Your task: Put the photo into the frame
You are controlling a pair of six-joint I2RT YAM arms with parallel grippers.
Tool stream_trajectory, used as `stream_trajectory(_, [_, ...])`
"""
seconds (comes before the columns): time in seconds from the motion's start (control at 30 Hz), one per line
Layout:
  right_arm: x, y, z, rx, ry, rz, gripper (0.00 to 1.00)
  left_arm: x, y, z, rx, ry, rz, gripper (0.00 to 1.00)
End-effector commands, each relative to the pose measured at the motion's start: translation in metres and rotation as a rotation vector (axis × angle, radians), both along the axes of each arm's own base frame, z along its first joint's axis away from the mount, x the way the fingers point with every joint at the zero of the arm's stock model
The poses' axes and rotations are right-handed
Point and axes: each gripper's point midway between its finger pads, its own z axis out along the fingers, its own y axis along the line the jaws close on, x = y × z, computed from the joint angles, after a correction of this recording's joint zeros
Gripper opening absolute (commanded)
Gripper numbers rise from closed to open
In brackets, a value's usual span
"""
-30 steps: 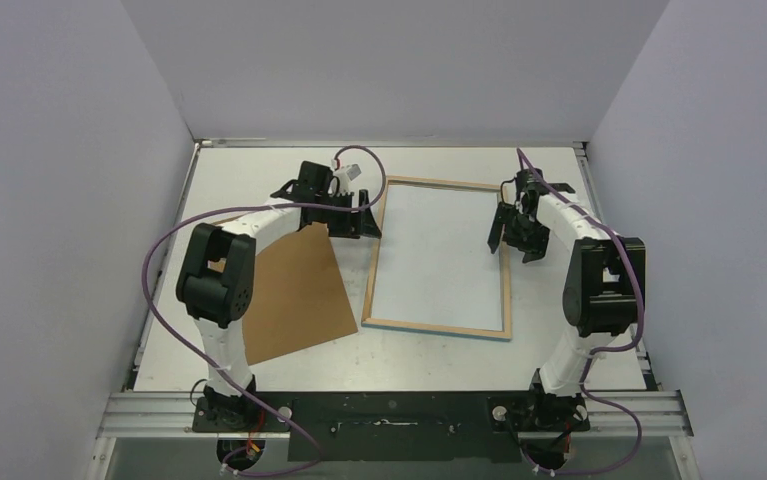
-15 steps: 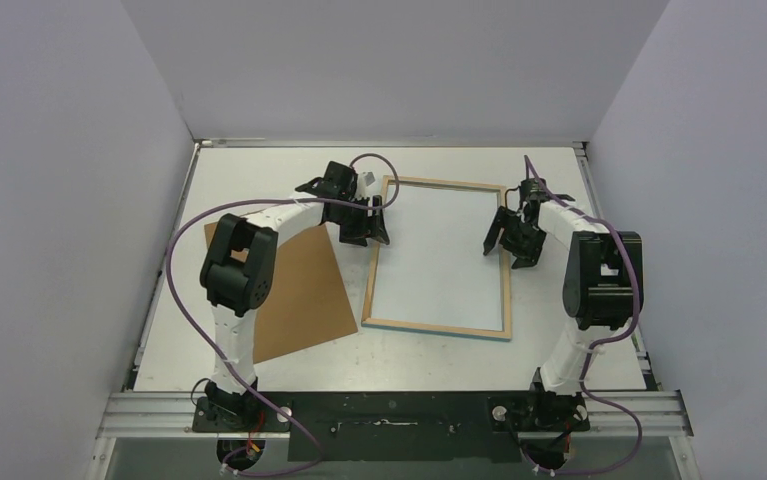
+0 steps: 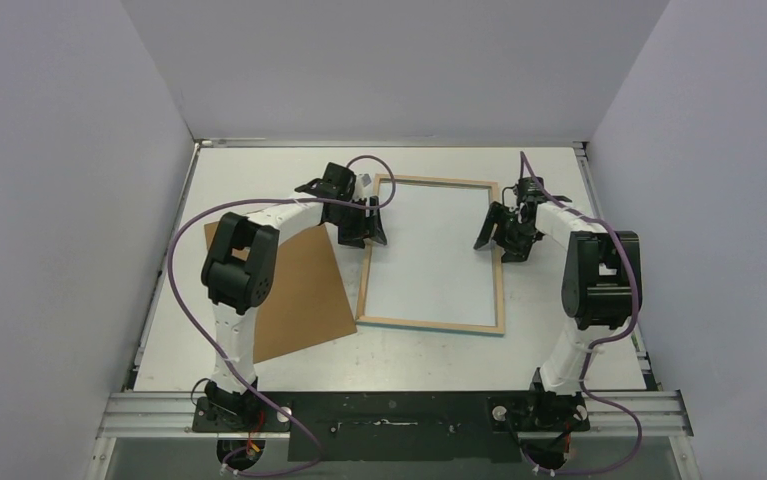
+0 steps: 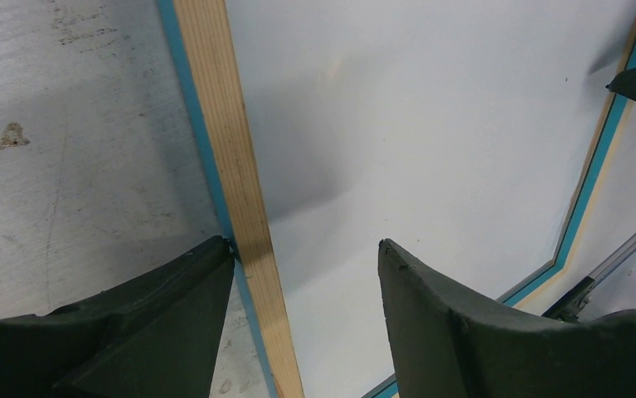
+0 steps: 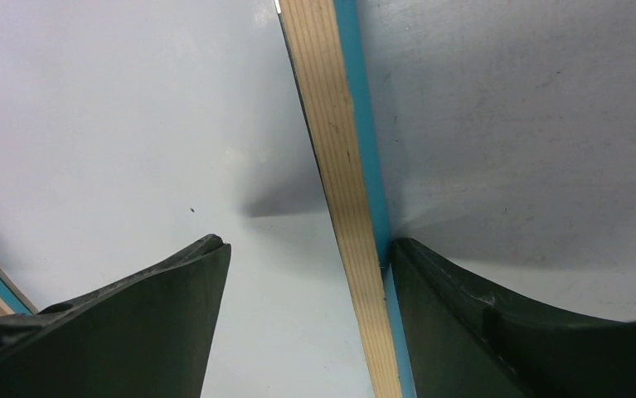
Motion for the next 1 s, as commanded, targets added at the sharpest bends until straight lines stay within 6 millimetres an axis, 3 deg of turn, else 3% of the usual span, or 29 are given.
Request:
stream_trajectory(0.0, [0.015, 0.019, 0.009, 0.039, -0.053, 0.047, 0.71, 0.011, 0.001, 0.019, -0.019, -0.073, 0.021, 0.62])
stream_trajectory(0.2, [0.019, -0.012, 0.023, -0.134, -0.028, -0.026, 0.71, 0.019, 0.037, 0.026, 0.088, -0.117, 0.101, 0.62])
stream_trajectory(0.33, [0.035, -0.017, 0.063, -0.161, -0.125, -0.074, 0.74, 0.023, 0.064, 0.049, 0.124, -0.155, 0.149, 0.65])
stream_trajectory(0.43, [0.047, 0.000, 0.095, -0.136, -0.210, -0.051, 0.75, 0.021, 0.085, 0.073, 0.146, -0.186, 0.190, 0.66])
stream_trajectory(0.53, [0.056, 0.041, 0.121, -0.087, -0.279, 0.048, 0.75, 0.018, 0.117, 0.093, 0.201, -0.221, 0.260, 0.71])
stream_trajectory(0.7, [0.051, 0.140, 0.142, 0.036, -0.357, 0.228, 0.74, 0.001, 0.190, 0.118, 0.327, -0.268, 0.449, 0.86])
stream_trajectory(0.77, [0.046, 0.177, 0.146, 0.093, -0.381, 0.271, 0.73, -0.011, 0.215, 0.128, 0.371, -0.282, 0.512, 0.97])
stream_trajectory(0.97, [0.017, 0.276, 0.145, 0.229, -0.365, 0.408, 0.71, -0.054, 0.262, 0.130, 0.413, -0.237, 0.651, 0.97])
